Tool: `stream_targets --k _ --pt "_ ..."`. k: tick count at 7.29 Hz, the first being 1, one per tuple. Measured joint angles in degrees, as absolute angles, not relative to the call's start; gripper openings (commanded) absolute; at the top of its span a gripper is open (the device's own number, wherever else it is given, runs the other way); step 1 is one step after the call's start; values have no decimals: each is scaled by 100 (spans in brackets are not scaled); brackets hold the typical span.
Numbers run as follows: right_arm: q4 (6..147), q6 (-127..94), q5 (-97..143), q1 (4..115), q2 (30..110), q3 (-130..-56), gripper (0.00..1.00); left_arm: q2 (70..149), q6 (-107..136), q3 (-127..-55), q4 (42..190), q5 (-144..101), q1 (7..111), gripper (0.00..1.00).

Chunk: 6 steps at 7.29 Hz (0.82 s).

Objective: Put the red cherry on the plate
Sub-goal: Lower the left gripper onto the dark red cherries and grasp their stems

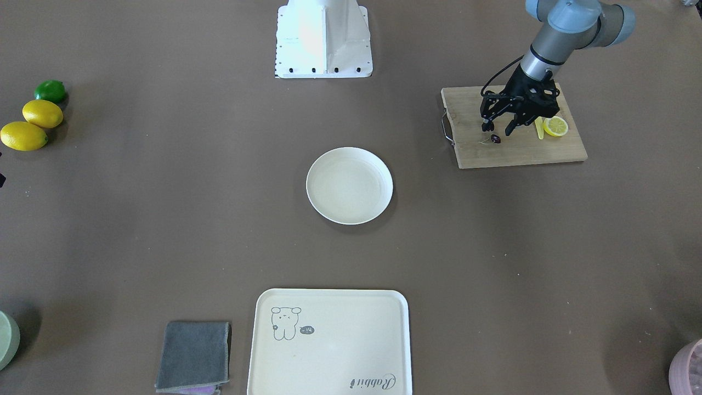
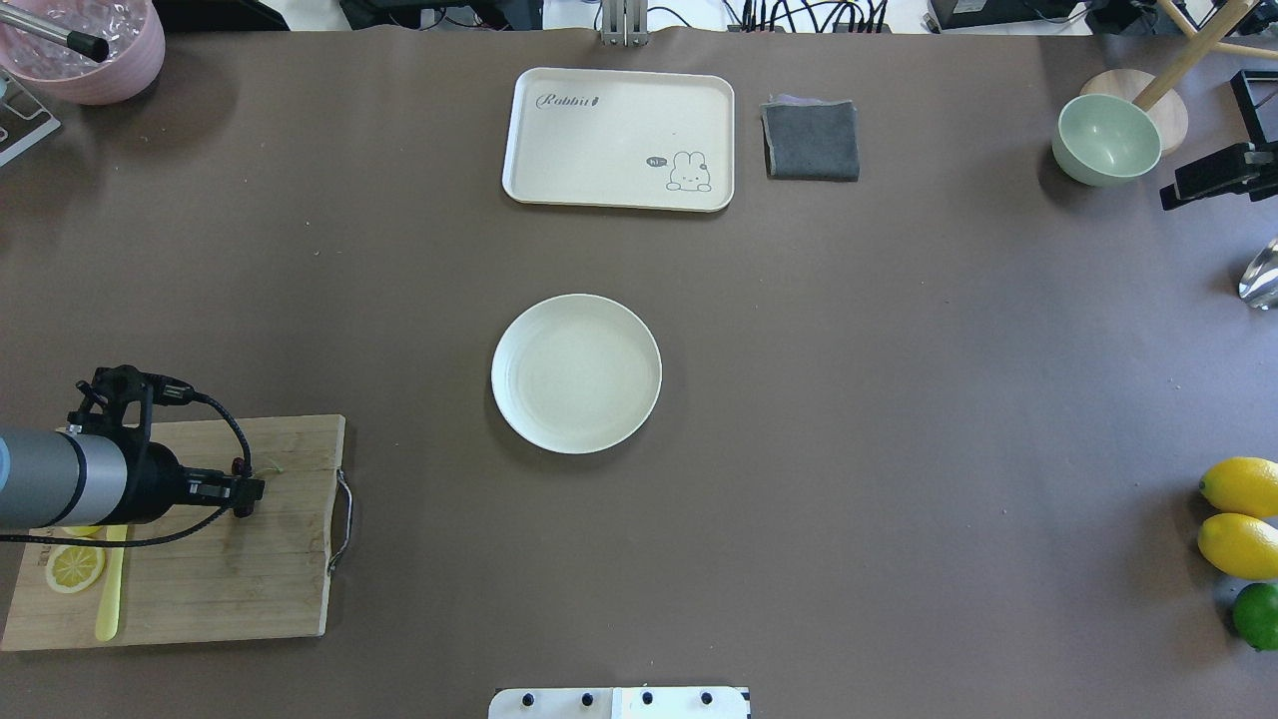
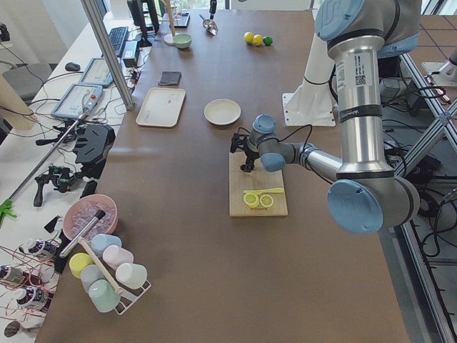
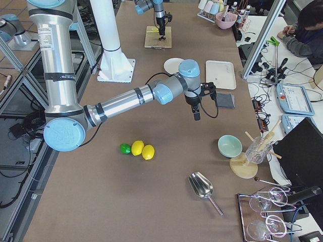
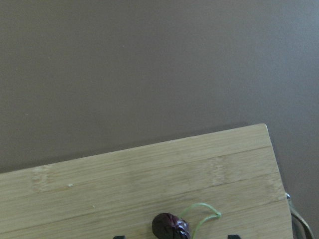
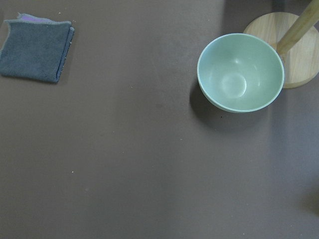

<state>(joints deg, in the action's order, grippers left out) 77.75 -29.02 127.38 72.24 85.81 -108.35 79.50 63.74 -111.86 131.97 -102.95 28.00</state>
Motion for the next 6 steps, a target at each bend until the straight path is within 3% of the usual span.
stream_targets --k 2,3,5,6 --pt "7772 -2901 12732 7225 8581 -10830 100 7953 6375 -11193 13193 -10285 2685 56" --pt "7770 -2902 12732 7223 8577 -10829 100 7952 6373 -11195 13193 -10284 2657 45" --pt "7770 -2908 12728 7217 8573 -10833 100 7944 6372 -11200 13193 -10285 2614 0" --pt "7770 -2909 12727 7217 8577 -10836 100 7940 6372 -11203 13192 -10287 2610 0"
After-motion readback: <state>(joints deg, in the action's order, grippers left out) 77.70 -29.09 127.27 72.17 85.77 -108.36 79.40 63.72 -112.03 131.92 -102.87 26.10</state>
